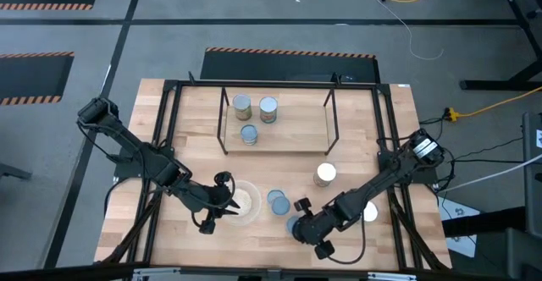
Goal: Pick and place cans onto a shelf
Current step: Put the canned diced tomato on the shelf
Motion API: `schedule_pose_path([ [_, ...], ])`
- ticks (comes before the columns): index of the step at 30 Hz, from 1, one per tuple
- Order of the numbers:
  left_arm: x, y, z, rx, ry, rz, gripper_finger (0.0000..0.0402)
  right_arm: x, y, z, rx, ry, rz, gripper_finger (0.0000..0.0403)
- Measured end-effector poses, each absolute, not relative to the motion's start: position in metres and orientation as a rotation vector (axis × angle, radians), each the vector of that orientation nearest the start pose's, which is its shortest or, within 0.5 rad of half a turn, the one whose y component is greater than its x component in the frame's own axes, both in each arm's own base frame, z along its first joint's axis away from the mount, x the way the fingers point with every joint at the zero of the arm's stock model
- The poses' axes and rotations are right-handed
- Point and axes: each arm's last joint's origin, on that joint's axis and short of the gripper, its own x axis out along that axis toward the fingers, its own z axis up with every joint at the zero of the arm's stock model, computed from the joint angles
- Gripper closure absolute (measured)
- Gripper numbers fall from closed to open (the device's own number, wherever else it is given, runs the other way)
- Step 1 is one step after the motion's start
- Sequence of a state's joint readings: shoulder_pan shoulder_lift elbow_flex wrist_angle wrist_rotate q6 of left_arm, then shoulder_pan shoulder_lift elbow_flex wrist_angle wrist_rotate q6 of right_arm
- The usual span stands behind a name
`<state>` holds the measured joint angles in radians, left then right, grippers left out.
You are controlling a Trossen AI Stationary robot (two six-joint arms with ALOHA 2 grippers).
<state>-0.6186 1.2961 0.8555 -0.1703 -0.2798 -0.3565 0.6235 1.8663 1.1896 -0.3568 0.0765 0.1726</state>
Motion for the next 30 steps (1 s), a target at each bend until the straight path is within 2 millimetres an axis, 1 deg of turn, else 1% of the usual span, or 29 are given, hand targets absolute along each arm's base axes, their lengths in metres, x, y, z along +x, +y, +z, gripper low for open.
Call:
schedule_pose_path([
  [11,0.228,-0.152,0.253,-0.078,0.601,-0.224,0.0325,0.306,0.217,0.166,-0.205,1.017,0.403,0.0333],
  [14,0.228,-0.152,0.253,-0.078,0.601,-0.224,0.0325,0.306,0.217,0.166,-0.204,1.017,0.404,0.0348],
  [19,0.228,-0.152,0.253,-0.077,0.601,-0.224,0.0325,0.306,0.217,0.166,-0.204,1.017,0.405,0.0389],
  [22,0.228,-0.152,0.253,-0.077,0.601,-0.224,0.0325,0.306,0.217,0.166,-0.203,1.019,0.407,0.0392],
  [27,0.228,-0.152,0.253,-0.077,0.601,-0.224,0.0325,0.308,0.219,0.174,-0.215,1.054,0.404,0.0388],
  [30,0.228,-0.152,0.253,-0.077,0.601,-0.224,0.0325,0.31,0.221,0.189,-0.218,1.101,0.413,0.0395],
])
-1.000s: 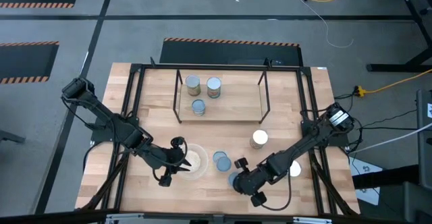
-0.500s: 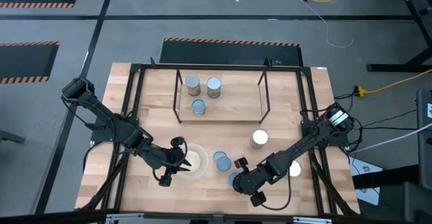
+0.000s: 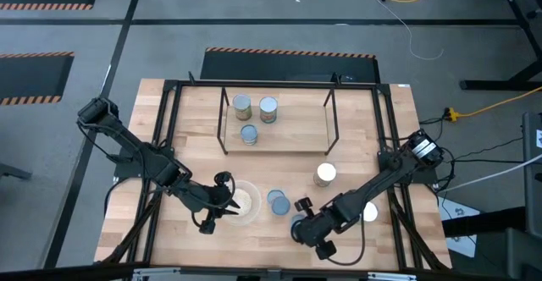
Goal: Pick and place cans onto a shelf
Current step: Put the canned diced tomato on the shelf
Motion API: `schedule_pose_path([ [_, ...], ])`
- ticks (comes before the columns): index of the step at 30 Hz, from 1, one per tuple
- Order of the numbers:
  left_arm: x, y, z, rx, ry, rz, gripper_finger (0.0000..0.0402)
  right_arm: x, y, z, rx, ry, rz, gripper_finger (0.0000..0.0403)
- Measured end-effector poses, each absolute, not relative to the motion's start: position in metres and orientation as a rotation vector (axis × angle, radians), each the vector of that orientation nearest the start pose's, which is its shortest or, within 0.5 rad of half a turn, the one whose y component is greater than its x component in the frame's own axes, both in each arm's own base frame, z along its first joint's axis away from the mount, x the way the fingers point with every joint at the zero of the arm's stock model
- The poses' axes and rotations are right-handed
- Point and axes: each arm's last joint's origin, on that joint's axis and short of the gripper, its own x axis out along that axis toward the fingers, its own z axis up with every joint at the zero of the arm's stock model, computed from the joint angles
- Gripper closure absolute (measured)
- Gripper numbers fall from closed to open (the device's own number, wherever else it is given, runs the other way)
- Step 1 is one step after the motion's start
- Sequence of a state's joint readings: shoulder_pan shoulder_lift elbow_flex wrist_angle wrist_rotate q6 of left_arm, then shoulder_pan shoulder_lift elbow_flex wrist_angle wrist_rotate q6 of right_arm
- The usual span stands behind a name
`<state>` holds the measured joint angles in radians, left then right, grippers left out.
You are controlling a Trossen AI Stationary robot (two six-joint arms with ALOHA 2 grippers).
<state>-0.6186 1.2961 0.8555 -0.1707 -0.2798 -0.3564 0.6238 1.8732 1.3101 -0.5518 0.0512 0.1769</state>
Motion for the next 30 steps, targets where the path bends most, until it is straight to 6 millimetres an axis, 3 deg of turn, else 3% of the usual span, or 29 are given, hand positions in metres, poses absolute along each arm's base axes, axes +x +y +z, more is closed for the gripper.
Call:
schedule_pose_path([
  [4,0.228,-0.152,0.253,-0.077,0.601,-0.224,0.0325,0.314,0.227,0.22,-0.169,1.145,0.487,0.0396],
  [10,0.228,-0.152,0.253,-0.077,0.601,-0.224,0.0325,0.319,0.235,0.287,-0.102,1.119,0.603,0.0392],
  [16,0.228,-0.152,0.253,-0.077,0.601,-0.224,0.0325,0.322,0.222,0.356,-0.209,0.979,0.57,0.0391],
  [20,0.228,-0.152,0.253,-0.077,0.601,-0.224,0.0325,0.327,0.199,0.391,-0.321,0.868,0.503,0.039],
  [23,0.228,-0.152,0.253,-0.077,0.601,-0.224,0.0325,0.335,0.173,0.407,-0.38,0.828,0.44,0.0391],
  [27,0.228,-0.152,0.253,-0.077,0.601,-0.224,0.0325,0.35,0.133,0.412,-0.417,0.827,0.367,0.039],
  [30,0.228,-0.152,0.253,-0.077,0.601,-0.224,0.0325,0.363,0.099,0.405,-0.415,0.86,0.33,0.0391],
])
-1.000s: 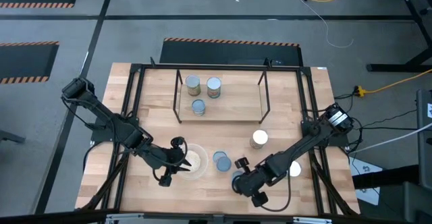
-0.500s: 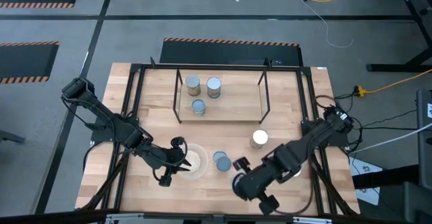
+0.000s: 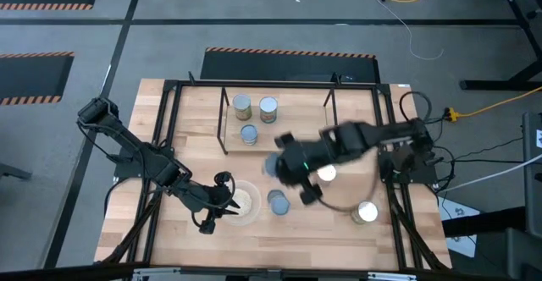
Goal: Pick and place cans onto a shelf
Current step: Put the canned diced tomato on the shelf
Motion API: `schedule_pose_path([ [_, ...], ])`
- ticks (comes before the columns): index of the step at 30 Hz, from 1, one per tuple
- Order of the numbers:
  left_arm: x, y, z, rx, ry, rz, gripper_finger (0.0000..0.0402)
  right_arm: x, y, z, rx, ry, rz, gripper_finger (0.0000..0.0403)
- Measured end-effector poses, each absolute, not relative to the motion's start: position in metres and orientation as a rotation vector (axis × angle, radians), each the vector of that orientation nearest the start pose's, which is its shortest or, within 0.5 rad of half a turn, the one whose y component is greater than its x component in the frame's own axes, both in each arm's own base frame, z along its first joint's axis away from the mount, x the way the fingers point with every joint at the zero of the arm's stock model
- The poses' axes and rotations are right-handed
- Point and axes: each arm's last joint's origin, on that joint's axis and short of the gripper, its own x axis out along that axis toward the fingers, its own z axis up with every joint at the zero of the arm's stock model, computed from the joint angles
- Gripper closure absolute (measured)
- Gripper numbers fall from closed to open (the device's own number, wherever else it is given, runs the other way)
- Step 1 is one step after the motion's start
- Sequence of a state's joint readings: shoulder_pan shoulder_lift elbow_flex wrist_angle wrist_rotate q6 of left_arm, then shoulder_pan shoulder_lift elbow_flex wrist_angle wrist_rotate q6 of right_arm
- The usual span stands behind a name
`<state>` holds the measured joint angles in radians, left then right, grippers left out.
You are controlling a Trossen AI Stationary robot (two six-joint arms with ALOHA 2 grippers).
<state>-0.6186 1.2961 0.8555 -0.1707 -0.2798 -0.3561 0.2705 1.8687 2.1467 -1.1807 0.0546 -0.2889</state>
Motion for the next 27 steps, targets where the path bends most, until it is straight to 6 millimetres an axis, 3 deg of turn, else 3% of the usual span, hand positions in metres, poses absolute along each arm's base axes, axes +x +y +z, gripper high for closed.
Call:
schedule_pose_path([
  [8,0.228,-0.152,0.253,-0.077,0.601,-0.224,0.0325,0.391,0.008,0.347,-0.298,0.98,0.248,0.0391],
  [13,0.228,-0.152,0.253,-0.077,0.601,-0.224,0.0325,0.398,-0.032,0.301,-0.23,0.977,0.265,0.0394],
  [18,0.228,-0.152,0.253,-0.077,0.601,-0.224,0.0325,0.397,-0.055,0.268,-0.191,0.967,0.233,0.0391],
  [27,0.228,-0.152,0.253,-0.074,0.6,-0.225,0.0325,0.396,-0.071,0.241,-0.19,0.924,0.195,0.039],
])
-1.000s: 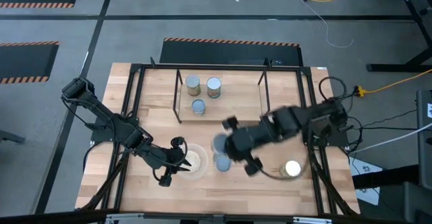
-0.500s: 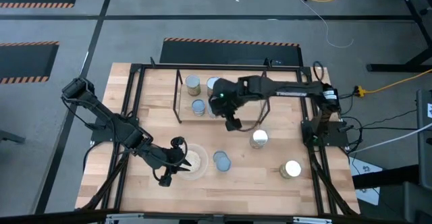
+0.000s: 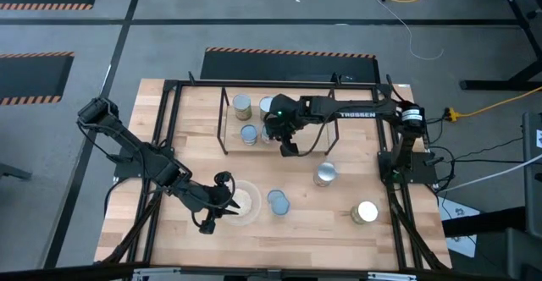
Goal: Pick and place cans onto a shelf
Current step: Put the canned diced tomato on the shelf
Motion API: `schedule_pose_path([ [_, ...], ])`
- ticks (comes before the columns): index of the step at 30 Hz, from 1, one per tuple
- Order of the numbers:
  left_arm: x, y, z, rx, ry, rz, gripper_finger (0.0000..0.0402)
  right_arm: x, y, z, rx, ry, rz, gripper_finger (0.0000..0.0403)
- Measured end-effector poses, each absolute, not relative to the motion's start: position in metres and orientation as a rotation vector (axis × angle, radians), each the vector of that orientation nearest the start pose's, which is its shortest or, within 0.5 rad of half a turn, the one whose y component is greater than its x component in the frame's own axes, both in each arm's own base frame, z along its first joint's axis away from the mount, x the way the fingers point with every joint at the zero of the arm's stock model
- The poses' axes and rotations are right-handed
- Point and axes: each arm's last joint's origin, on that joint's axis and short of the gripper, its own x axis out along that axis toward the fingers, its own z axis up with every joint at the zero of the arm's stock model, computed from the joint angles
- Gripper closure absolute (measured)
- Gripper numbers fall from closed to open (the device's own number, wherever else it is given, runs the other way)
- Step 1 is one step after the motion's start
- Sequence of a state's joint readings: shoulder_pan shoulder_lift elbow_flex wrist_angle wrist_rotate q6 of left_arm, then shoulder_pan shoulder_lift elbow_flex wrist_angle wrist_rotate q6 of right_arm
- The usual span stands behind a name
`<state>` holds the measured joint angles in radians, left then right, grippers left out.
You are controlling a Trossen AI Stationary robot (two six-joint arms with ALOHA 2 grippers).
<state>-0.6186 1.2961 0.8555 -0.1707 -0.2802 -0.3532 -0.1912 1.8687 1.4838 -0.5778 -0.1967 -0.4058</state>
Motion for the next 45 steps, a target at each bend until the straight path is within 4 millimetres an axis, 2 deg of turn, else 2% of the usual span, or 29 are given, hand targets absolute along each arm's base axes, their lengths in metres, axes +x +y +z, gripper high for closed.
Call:
schedule_pose_path([
  [15,0.228,-0.152,0.253,-0.051,0.597,-0.231,0.0325,0.389,-0.08,0.21,-0.182,0.9,0.164,0.0387],
  [45,0.228,-0.152,0.253,-0.051,0.597,-0.231,0.0325,0.39,-0.081,0.21,-0.183,0.889,0.158,0.0369],
])
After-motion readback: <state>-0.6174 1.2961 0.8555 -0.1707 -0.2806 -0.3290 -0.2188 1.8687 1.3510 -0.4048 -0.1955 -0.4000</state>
